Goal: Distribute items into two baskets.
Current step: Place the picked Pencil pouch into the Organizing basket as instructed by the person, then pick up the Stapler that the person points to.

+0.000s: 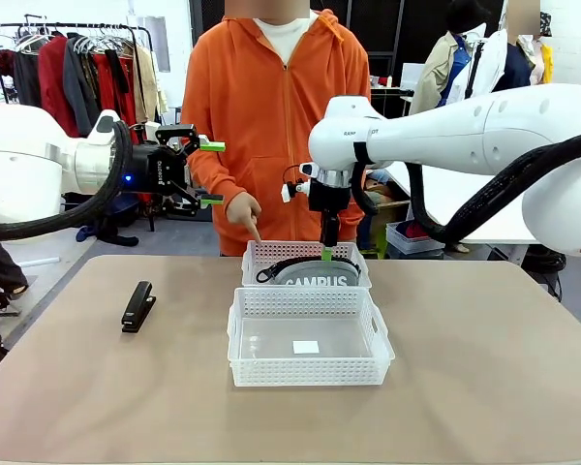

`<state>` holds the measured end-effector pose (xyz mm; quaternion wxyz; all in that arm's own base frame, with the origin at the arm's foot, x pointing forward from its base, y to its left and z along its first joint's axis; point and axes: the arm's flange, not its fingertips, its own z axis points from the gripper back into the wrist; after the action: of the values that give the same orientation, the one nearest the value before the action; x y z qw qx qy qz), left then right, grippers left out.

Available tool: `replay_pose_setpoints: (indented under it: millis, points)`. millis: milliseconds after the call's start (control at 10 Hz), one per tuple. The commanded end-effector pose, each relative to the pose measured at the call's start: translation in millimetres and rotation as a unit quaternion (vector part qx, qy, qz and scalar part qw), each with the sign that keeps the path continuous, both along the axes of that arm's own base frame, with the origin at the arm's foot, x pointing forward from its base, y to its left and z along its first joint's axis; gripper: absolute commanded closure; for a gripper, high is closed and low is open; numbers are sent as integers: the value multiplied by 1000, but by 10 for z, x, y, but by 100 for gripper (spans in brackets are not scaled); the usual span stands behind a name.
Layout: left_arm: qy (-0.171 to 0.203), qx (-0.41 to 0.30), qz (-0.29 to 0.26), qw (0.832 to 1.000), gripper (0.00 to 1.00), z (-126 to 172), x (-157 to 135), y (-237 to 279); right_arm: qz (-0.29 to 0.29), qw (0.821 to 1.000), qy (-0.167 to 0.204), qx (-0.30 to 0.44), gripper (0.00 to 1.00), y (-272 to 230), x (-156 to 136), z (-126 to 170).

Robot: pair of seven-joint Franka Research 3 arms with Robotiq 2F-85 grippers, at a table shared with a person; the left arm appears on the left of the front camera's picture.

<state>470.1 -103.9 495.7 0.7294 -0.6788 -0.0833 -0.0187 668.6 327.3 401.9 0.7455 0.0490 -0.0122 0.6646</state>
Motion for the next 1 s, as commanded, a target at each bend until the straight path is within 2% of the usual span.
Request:
replay_pose_setpoints:
  millis: [0,200,300,900]
  points:
    - [-2,-2,0,1000,0,22,-6,6,-15,1000,1,28,0,-65,-102,52]
    - [-2,-2,0,1000,0,22,-6,6,-11,999,5,47,0,-107,-109,144]
    - [-2,-2,0,1000,0,22,-6,6,-9,1000,3,17,0,-41,15,72]
    - [-2,-2,0,1000,0,22,-6,6,-12,1000,8,23,0,-46,20,46]
